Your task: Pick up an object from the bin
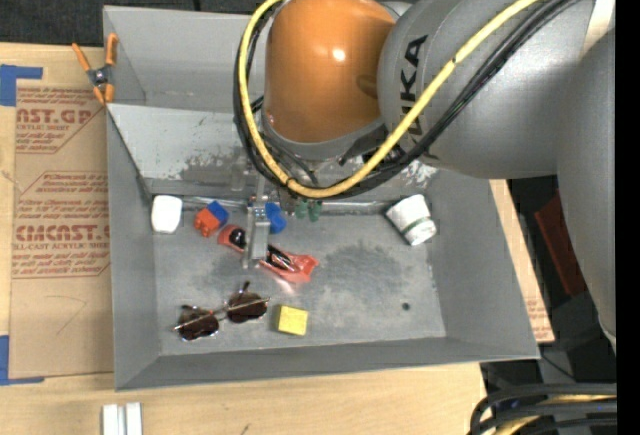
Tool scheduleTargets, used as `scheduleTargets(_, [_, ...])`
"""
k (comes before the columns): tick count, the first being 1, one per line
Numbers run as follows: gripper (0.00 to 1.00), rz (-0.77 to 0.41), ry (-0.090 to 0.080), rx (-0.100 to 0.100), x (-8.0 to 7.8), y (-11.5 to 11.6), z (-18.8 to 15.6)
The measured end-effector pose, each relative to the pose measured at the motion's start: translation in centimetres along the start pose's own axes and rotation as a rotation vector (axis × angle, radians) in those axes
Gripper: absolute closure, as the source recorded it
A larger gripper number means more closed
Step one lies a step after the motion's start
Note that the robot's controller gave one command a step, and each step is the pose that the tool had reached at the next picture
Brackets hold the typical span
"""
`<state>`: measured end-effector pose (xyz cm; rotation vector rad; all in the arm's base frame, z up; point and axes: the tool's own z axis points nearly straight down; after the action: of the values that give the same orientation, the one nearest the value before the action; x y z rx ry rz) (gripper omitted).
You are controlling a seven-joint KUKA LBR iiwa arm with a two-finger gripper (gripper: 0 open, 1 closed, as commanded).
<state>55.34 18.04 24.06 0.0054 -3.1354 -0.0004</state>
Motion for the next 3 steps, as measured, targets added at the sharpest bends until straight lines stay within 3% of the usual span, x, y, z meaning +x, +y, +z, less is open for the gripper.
scheduleTargets(1, [0.00,0.002,-0.008,-0.002,-0.1,-0.1,-0.5])
scheduleTargets(2, [0.00,0.023,-0.017,-0.005,-0.5,-0.3,2.6])
scheduleTargets(3, [0.00,0.003,-0.012,-0.002,-0.8,0.4,8.1])
